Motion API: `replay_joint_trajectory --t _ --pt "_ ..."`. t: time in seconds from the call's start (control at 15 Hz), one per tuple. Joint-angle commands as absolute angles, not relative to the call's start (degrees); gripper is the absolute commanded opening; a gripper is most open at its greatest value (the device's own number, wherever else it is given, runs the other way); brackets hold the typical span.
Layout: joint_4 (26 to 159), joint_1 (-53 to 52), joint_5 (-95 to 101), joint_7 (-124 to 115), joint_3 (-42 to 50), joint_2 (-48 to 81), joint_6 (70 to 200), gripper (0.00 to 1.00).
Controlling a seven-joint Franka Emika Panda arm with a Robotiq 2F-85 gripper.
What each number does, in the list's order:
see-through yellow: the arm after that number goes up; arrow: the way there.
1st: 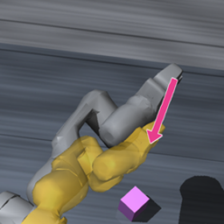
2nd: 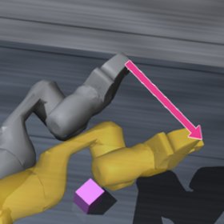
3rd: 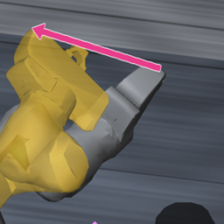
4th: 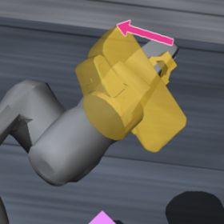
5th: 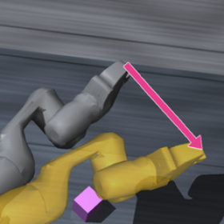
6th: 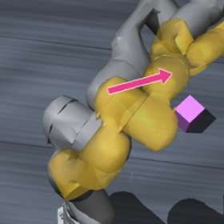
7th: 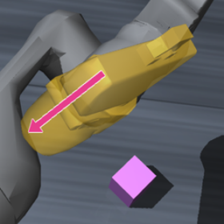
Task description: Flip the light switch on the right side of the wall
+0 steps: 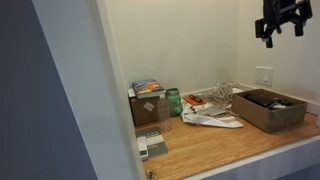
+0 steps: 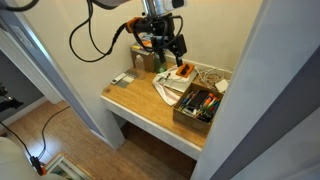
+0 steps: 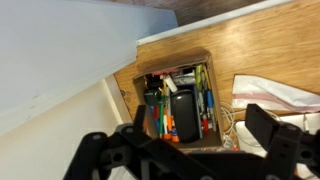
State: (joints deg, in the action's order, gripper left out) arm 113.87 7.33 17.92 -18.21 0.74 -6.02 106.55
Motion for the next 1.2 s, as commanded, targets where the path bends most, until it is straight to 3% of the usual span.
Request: replay_joint_trajectory --t 0.0,0.8,1.13 --pt "105.12 6.73 24.42 -25.17 1.57 3.36 108.02 1.00" --pt "90.02 3.46 37.21 -34.56 9.04 22.90 113.88 1.00" --pt "91.30 3.40 35.46 -33.49 10.29 23.32 114.82 1.00"
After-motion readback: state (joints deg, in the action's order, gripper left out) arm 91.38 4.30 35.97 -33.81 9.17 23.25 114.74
